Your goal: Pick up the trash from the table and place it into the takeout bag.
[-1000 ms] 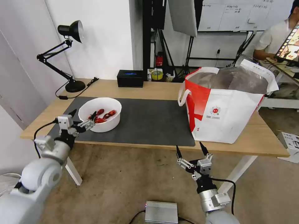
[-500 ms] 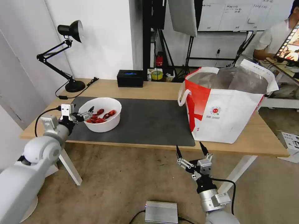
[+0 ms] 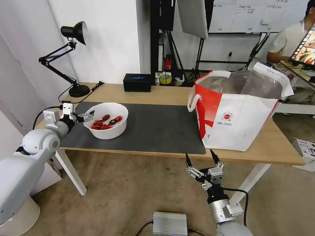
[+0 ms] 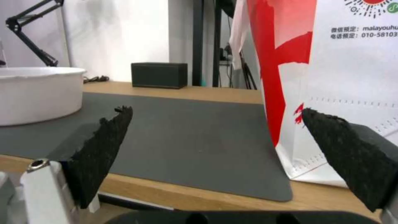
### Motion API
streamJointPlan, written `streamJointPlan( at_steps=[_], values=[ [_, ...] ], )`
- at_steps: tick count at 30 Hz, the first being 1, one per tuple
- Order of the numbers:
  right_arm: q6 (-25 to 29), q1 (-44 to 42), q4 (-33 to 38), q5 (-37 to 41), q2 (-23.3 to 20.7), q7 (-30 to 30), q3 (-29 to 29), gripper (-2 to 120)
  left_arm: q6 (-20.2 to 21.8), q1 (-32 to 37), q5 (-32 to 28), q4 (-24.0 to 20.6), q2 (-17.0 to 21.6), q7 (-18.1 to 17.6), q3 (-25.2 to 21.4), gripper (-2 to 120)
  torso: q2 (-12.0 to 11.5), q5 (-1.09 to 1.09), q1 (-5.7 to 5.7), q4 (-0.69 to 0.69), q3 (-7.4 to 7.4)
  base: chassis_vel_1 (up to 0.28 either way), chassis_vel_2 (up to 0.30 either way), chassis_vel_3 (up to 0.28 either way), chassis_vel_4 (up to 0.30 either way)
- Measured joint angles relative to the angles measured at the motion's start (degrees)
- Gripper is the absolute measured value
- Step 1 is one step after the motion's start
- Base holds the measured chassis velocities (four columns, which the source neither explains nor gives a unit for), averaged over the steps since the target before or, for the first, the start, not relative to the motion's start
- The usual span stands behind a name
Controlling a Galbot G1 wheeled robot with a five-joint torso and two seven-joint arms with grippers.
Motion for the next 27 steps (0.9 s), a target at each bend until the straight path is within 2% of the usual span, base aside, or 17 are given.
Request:
streamJointPlan(
  at_steps=[13,27],
  values=[
    [0.00,0.00,0.00,0.00,0.00,0.00,0.00,100,0.90,-0.80,-0.08,2.66,-0.47,1.08,0.77,100,0.00,0.00,0.00,0.00,0.00,0.000,0.000,0.000,0.000],
    [0.00,0.00,0.00,0.00,0.00,0.00,0.00,100,1.17,-0.61,0.29,3.56,-1.50,1.69,1.08,100,0.01,0.03,-0.01,0.01,-0.01,0.000,0.000,0.000,0.000]
  ],
)
